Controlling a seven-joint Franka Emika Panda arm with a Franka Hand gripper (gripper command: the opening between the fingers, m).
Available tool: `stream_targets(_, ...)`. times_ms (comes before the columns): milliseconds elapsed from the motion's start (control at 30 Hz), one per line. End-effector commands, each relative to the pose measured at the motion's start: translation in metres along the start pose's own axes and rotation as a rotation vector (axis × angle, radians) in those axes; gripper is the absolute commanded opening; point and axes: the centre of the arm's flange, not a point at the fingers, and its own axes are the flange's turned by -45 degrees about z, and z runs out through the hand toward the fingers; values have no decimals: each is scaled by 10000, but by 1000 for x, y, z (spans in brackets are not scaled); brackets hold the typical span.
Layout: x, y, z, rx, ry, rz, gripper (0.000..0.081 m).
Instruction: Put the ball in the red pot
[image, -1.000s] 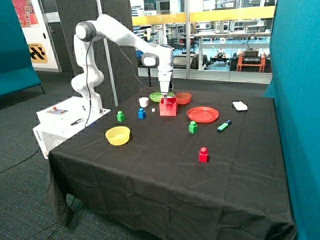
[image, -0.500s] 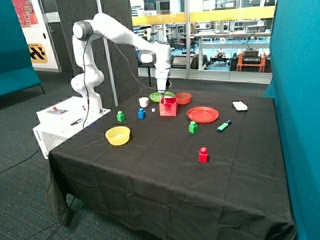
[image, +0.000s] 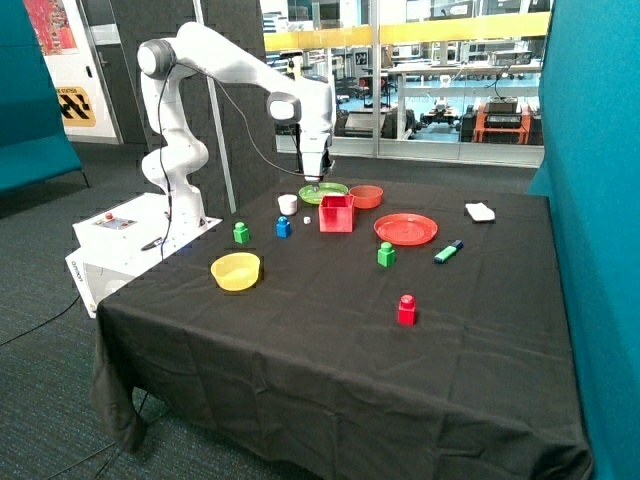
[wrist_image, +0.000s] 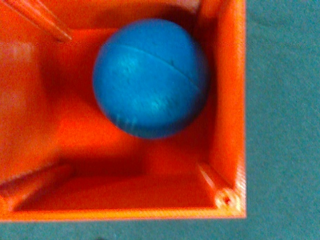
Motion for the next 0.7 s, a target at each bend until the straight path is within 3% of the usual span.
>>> stream_targets(0,-19,17,-2,19,35,213,678)
stream_targets(367,-30,37,5,20,35,416,665)
stream_targets(667,-28,36,8,19,35,320,671)
